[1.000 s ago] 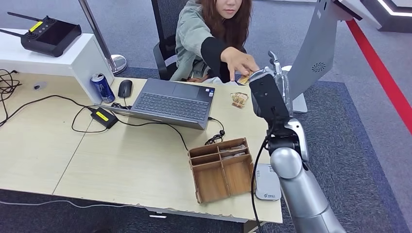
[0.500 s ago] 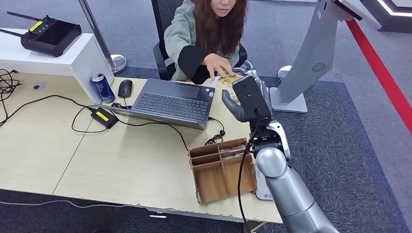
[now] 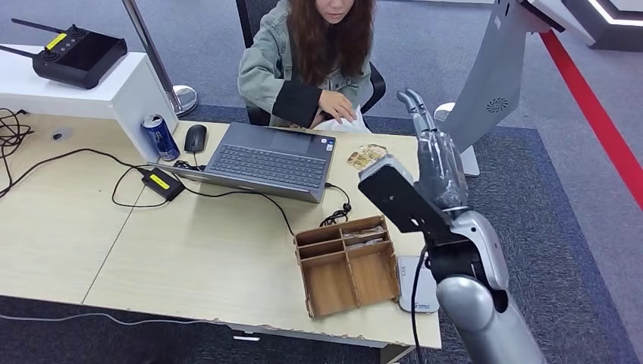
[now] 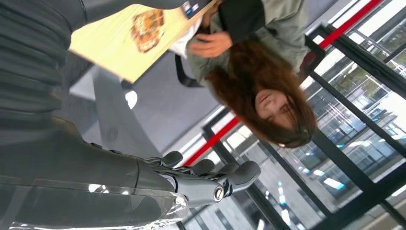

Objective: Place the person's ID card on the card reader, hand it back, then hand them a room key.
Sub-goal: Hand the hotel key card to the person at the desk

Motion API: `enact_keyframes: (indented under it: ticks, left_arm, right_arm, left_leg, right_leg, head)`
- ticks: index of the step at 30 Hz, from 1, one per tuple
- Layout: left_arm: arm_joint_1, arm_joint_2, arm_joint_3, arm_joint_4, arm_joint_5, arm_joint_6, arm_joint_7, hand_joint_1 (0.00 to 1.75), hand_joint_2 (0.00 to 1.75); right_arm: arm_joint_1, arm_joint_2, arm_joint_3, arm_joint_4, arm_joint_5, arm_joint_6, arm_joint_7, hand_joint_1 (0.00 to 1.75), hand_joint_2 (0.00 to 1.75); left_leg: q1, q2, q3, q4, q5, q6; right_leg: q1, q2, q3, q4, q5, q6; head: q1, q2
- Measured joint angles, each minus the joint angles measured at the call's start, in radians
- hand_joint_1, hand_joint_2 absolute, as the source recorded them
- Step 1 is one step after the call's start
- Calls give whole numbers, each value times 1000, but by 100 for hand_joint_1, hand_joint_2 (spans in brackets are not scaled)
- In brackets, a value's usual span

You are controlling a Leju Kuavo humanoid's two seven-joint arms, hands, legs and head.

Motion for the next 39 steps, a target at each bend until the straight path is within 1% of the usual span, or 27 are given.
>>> enact_keyframes:
  ticks: [3,7,12,19,27,39]
  left_arm:
    - [0,2,0,0,4,0,-3,0,0]
    - [0,4,0,0,5,1,-8,0,0]
    - [-1,5,0,0,7,1,-17,0,0]
    - [-3,6,0,0,6,1,-24,0,0]
    - [-3,6,0,0,-4,1,-33,0,0]
    - [-3,5,0,0,-10,0,-34,0,0]
  right_arm:
    - [58,-46,-1,-86,53,37,-3,0,175]
    - [125,-95,-2,-154,101,62,-19,0,175]
    - [180,-126,1,-176,147,67,-44,0,175]
    - [209,-131,29,-134,186,64,-64,0,175]
    - [211,-116,54,-17,207,32,-69,0,175]
    - [207,-101,56,160,219,-25,-71,0,175]
  left_leg:
    - [0,0,0,0,0,0]
    - [0,0,0,0,0,0]
    - [0,0,0,0,0,0]
    - [0,0,-1,0,0,0]
    - [0,0,-1,0,0,0]
    - [0,0,-1,0,0,0]
  right_leg:
    - [0,0,0,0,0,0]
    - [0,0,0,0,0,0]
    - [0,0,0,0,0,0]
    - [0,0,0,0,0,0]
    - [0,0,0,0,0,0]
    - [0,0,0,0,0,0]
  head:
    - [0,0]
    - [0,0]
    - [0,0]
    - [0,0]
    - [0,0]
    - [0,0]
